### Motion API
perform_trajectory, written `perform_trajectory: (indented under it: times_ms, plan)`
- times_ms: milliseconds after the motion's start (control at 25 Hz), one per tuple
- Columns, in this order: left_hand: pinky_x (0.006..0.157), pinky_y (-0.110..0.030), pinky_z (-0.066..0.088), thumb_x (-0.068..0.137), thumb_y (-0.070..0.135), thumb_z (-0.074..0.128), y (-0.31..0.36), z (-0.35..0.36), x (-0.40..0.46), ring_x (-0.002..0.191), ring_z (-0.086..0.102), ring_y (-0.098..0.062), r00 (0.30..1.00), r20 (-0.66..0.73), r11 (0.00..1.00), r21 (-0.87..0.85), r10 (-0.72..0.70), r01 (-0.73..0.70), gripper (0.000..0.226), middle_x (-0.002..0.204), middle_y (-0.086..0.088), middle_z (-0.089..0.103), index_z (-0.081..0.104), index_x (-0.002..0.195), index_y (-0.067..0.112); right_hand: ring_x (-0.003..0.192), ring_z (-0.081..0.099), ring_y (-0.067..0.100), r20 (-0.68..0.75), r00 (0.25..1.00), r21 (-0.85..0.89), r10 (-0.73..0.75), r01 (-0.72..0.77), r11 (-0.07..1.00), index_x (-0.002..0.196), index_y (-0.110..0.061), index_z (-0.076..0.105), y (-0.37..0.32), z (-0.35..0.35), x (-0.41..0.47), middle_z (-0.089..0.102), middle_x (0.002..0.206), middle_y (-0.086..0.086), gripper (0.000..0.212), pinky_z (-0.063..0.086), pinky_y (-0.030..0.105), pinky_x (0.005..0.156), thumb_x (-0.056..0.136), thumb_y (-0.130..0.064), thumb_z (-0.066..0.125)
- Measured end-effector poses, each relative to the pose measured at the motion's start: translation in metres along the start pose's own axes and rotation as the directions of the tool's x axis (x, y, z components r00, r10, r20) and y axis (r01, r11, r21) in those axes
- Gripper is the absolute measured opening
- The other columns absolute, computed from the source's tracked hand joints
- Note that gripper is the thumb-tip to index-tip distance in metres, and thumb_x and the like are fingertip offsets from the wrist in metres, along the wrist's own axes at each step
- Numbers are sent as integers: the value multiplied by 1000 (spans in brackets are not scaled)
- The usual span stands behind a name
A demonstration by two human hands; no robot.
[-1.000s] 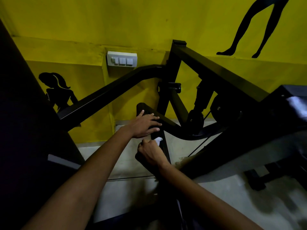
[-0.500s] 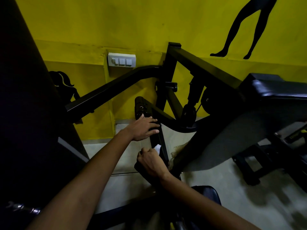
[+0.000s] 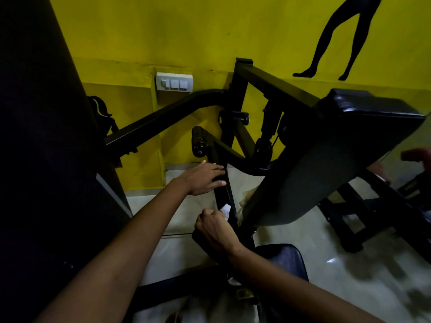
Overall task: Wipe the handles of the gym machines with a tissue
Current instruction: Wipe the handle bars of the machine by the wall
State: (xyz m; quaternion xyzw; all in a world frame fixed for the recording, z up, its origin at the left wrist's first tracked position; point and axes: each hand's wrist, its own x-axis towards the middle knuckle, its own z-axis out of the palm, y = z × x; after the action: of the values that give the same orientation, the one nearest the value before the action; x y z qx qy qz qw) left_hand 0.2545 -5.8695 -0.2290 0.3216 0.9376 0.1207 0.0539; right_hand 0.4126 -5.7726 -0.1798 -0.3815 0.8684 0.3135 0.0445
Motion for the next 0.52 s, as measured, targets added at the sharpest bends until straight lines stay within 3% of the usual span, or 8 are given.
perform_trajectory:
  times_ms: [320,520]
  plan:
    - [119,-44,13,99,47,35,31,2,-30,143,25,-18,1000,-4,1000,27,-1,1,57,153,-4,33,36,145,14,85,55,29,8,1000,-33,29,-29,999,97,-3,62,-25,-7,-33,61,92,11,21,47,34,67,93,-2,42]
    - [119,-42,13,100,46,37,48,2,-48,143,25,-18,1000,-5,1000,9,-11,11,57,154,-4,32,36,146,13,84,57,28,85,995,-36,56,-53,998,93,-6,64,-41,-9,-49,63,91,11,17,38,30,57,89,1,48]
